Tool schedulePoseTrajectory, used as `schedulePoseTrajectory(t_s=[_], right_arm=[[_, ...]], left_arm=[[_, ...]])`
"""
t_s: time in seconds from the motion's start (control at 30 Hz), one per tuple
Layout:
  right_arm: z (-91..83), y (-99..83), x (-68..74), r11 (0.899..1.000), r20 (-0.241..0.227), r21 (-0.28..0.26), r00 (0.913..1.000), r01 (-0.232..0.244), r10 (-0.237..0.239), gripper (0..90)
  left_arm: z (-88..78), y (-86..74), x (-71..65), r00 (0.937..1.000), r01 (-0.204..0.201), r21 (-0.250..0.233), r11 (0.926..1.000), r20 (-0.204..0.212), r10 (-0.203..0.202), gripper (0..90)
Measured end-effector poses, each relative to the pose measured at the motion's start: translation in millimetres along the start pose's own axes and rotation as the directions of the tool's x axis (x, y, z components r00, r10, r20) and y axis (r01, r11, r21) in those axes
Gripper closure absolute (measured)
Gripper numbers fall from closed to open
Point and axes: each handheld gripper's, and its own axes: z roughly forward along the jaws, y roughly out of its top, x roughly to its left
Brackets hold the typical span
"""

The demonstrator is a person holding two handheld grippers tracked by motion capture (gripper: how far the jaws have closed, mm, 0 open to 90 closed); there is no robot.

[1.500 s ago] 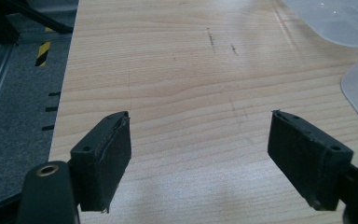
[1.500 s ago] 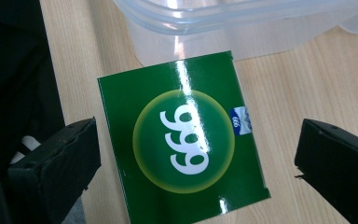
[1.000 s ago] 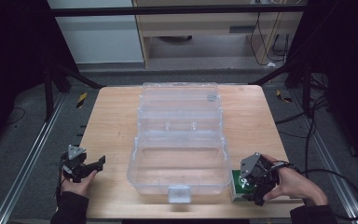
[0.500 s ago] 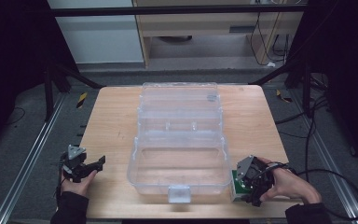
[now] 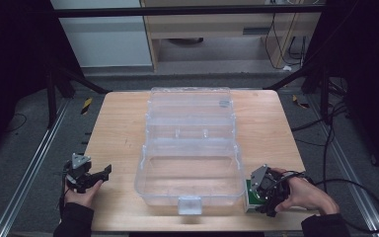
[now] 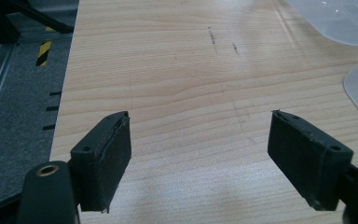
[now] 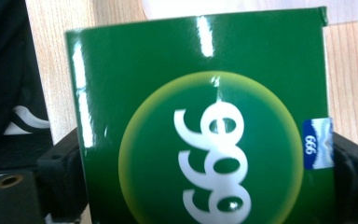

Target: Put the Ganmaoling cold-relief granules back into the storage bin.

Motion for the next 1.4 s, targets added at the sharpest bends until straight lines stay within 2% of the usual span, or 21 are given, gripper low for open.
schedulePoseTrajectory(t_s=[0.03, 0.07, 0.43, 0.63, 0.83, 0.9, 1.0, 1.4], right_arm=[[0.0, 0.0, 0.0, 1.000, 0.000, 0.000, 1.0000, 0.000, 0.000, 11.0], [-2.2, -0.9, 0.1, 1.000, -0.007, -0.001, 0.9997, -0.025, 0.025, 13.5], [-12.0, -5.6, 1.5, 0.997, 0.001, 0.002, 0.9971, -0.076, 0.076, 16.0], [-29.1, -10.4, 3.9, 0.996, 0.028, -0.016, 0.9962, -0.082, 0.083, 16.0], [-49.4, -13.7, 4.5, 0.992, 0.055, -0.050, 0.9911, -0.118, 0.121, 16.0], [-52.7, -14.2, 3.3, 0.992, 0.059, -0.056, 0.9918, -0.110, 0.113, 16.0], [-66.9, -12.2, 3.3, 0.988, 0.073, -0.071, 0.9874, -0.136, 0.141, 16.0], [-98.4, 0.9, 4.1, 0.986, 0.108, -0.104, 0.9840, -0.131, 0.142, 16.0]], left_arm=[[0.0, 0.0, 0.0, 1.0000, 0.000, 0.000, 1.0000, 0.000, 0.000, 20.9], [-0.1, 0.0, -0.1, 1.0000, 0.000, 0.000, 1.0000, 0.000, 0.000, 20.9], [0.0, 0.2, -0.4, 1.0000, -0.004, 0.004, 1.0000, 0.000, 0.004, 20.9], [-0.1, 0.4, -1.0, 1.0000, -0.005, 0.004, 1.0000, 0.001, 0.005, 21.0], [0.5, 0.3, -1.2, 1.0000, -0.008, 0.009, 0.9999, 0.004, 0.008, 21.1], [0.8, 0.3, -1.3, 1.0000, -0.008, 0.011, 0.9999, 0.005, 0.008, 21.1], [0.7, 0.3, -1.6, 1.0000, -0.009, 0.010, 0.9999, 0.005, 0.009, 21.1], [0.6, 0.4, -1.4, 1.0000, -0.008, 0.010, 0.9999, 0.005, 0.008, 21.1]])
